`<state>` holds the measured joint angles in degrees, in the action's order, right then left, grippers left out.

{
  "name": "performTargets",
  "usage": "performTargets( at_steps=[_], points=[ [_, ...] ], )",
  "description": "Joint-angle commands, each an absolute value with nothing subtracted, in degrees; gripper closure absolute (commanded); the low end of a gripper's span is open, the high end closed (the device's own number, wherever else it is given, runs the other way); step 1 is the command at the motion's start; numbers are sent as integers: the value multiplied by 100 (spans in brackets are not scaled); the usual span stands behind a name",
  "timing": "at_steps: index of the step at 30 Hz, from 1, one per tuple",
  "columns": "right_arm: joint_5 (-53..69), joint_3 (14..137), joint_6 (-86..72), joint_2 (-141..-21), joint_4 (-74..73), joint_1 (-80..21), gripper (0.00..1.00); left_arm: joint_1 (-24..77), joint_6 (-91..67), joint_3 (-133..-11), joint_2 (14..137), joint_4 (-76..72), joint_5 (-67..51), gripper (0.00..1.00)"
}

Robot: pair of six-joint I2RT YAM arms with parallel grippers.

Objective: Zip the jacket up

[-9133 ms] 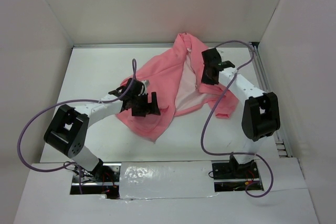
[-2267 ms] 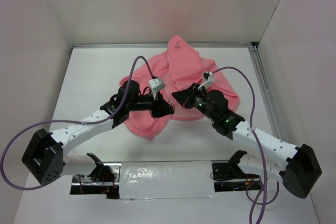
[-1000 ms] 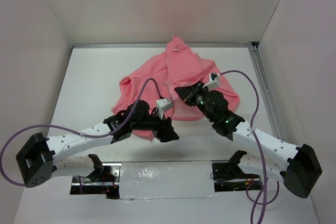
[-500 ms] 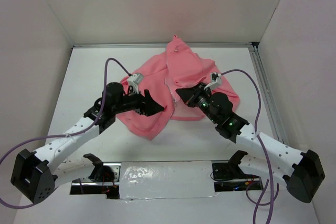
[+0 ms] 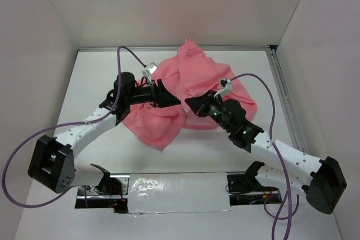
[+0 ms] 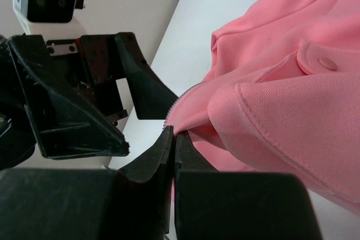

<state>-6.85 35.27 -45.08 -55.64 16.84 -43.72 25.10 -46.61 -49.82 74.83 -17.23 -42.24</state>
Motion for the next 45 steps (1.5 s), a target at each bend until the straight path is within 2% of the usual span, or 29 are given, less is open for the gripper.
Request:
performTargets(
  at_steps=[1,9,12,14,15,17,18,19,21,24,27,28,32,38,41,45],
  points=[
    [-563,3569,-4395,-5581,2214,-4465,100,2654,-4781,-5326,7654,-2171,-4281,16],
    [-405,3525,-4350,-5669,2320,-4544,100,2847,-4904,-5607,7989,-2250,-3964,19],
    [-281,3480,-4421,-5695,2382,-4562,100,2900,-4983,-5695,8121,-2329,-3911,27],
    [-412,3533,-4500,-5695,2207,-4553,100,2927,-5018,-5722,8182,-2399,-3911,44],
    [-491,3559,-4552,-5687,1997,-4544,100,2953,-5036,-5722,8183,-2426,-3911,64],
    [-676,3516,-4640,-5555,1846,-4544,100,2997,-5001,-5730,8148,-2391,-3850,82],
    [-720,3472,-4667,-5476,1811,-4527,100,3014,-4984,-5730,8130,-2356,-3789,97],
    [-764,3393,-4702,-5302,1784,-4544,100,3032,-4975,-5722,8112,-2329,-3727,100],
    [-957,3410,-4755,-5177,1444,-4526,100,3085,-4957,-5661,8007,-2320,-3560,100],
    [-1142,3585,-4580,-4993,705,-4526,88,3164,-4878,-5651,7875,-2268,-3279,100],
    [-942,3735,-4272,-4817,37,-4561,56,3322,-4729,-5756,7796,-2049,-2919,100],
    [-914,3788,-4193,-4747,-148,-4596,42,3366,-4694,-5783,7796,-2004,-2814,100],
    [-887,3613,-4008,-4562,-483,-4877,23,3568,-4562,-5906,7848,-1986,-2391,100],
    [-1238,3261,-3718,-4342,-44,-5474,25,3770,-4658,-6090,8015,-1925,-1960,100],
    [-1774,3182,-3743,-4333,219,-5695,25,3893,-4466,-6196,8051,-1960,-1767,100],
    [-3002,3235,-4113,-4150,-175,-5739,22,3964,-4193,-6092,7972,-2153,-1907,100]
  ],
)
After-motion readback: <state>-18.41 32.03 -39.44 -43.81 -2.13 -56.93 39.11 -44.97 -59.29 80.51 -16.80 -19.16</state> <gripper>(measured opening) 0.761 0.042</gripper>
